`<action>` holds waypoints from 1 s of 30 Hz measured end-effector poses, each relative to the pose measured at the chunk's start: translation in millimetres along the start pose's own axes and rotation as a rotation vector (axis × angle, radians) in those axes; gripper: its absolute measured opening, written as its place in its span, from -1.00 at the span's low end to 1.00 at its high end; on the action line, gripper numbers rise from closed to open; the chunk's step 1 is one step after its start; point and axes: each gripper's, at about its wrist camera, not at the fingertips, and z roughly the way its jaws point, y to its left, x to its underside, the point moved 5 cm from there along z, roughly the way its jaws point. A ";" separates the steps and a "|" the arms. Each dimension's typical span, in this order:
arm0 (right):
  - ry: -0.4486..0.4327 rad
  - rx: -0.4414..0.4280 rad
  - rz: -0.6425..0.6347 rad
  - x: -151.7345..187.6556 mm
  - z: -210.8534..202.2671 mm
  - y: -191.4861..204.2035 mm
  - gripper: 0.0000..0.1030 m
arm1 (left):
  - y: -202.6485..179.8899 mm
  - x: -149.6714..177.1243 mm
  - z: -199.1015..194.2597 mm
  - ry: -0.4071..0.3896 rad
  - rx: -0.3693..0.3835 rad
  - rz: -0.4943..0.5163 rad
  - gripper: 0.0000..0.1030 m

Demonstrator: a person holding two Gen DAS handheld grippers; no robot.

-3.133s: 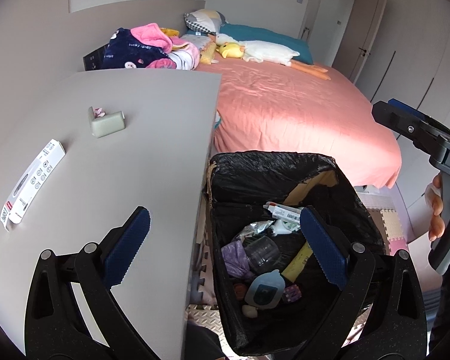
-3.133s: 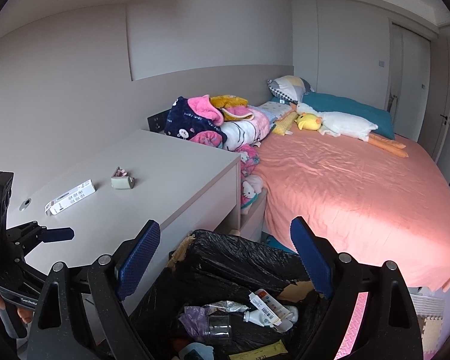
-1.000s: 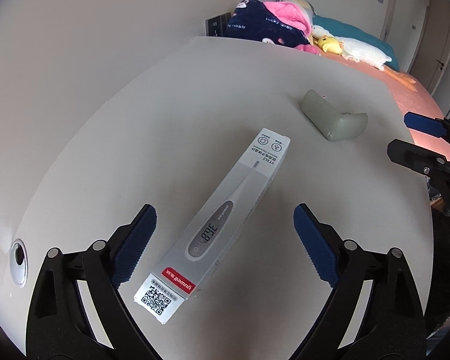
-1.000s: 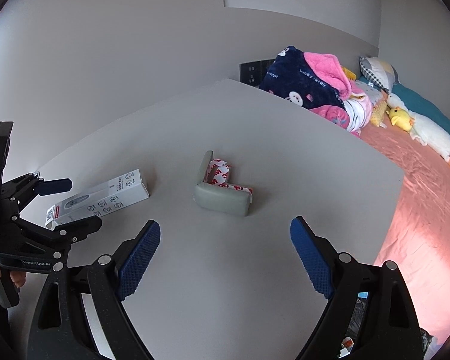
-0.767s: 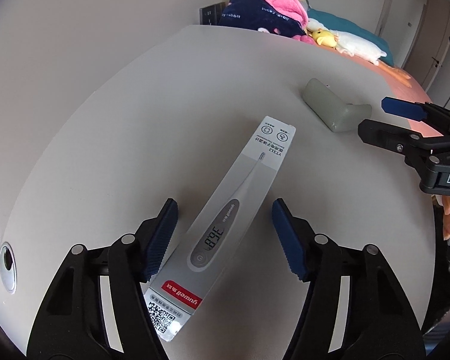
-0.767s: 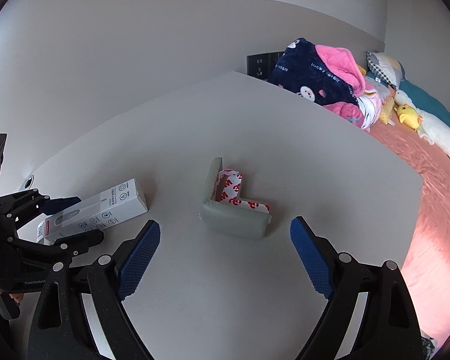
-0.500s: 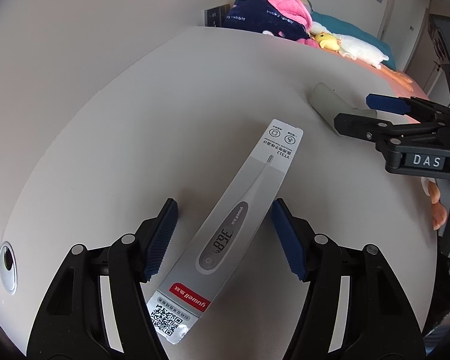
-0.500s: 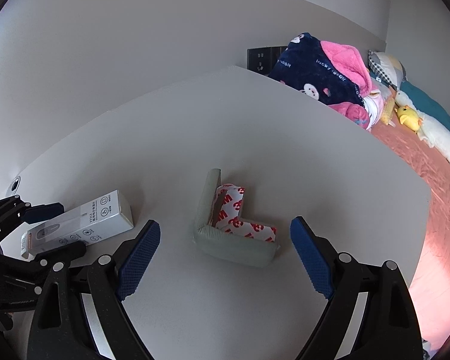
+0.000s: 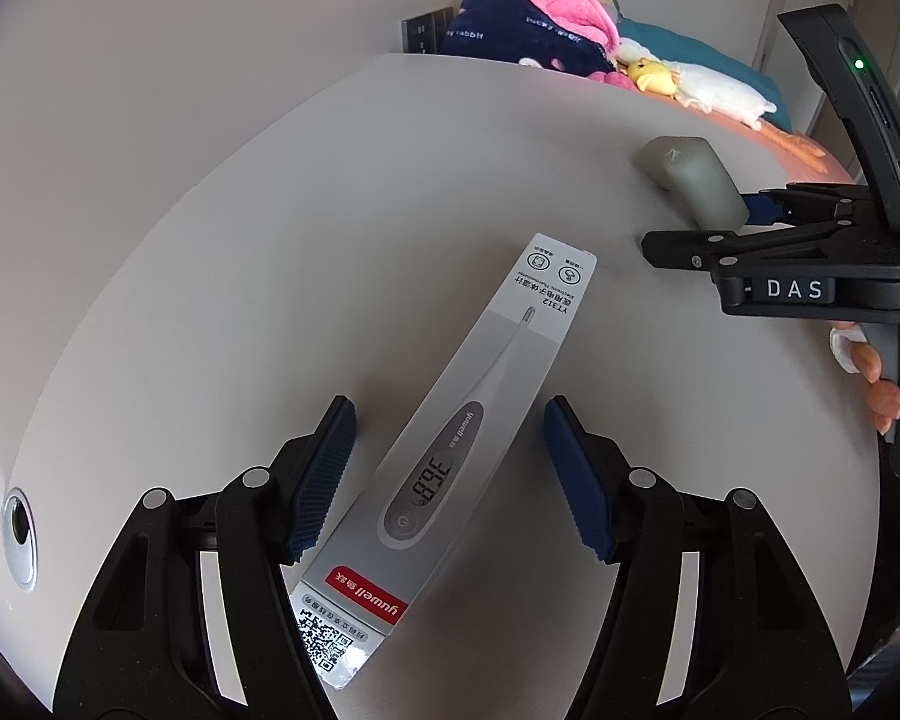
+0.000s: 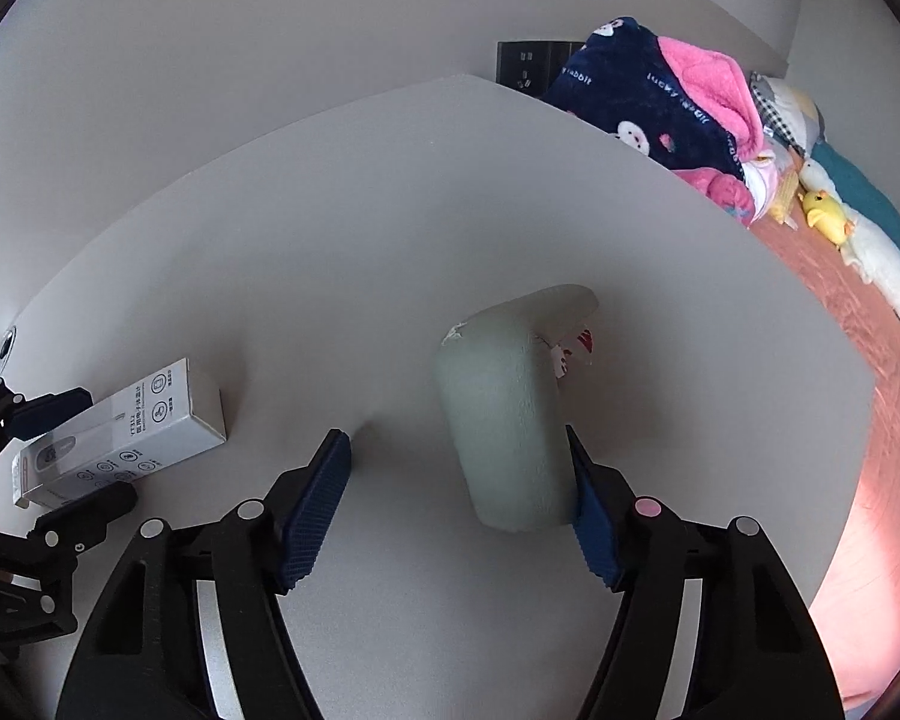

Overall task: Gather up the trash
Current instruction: 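Grasp the white thermometer box with the left tool while the right tool grasps the grey-green corner guard, then carry the thermometer box and corner guard over the black trash bag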

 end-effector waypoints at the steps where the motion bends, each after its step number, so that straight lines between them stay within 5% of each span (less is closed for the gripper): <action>1: -0.011 -0.008 0.000 -0.1 -1.4 -0.6 -0.29 | 0.0 0.1 0.0 0.000 0.000 -0.002 0.23; 3: -0.014 -0.011 0.021 0.2 -2.9 -2.6 -0.40 | 0.5 -0.3 -0.2 -0.003 -0.005 -0.006 0.17; 8: -0.050 0.015 0.017 2.3 -3.3 -0.7 -0.43 | 2.9 -1.8 -4.3 -0.017 0.048 -0.046 -0.47; 30: -0.128 -0.014 0.001 30.1 -66.0 4.8 -0.44 | -34.3 -3.2 -29.5 -0.052 0.114 -0.020 -0.47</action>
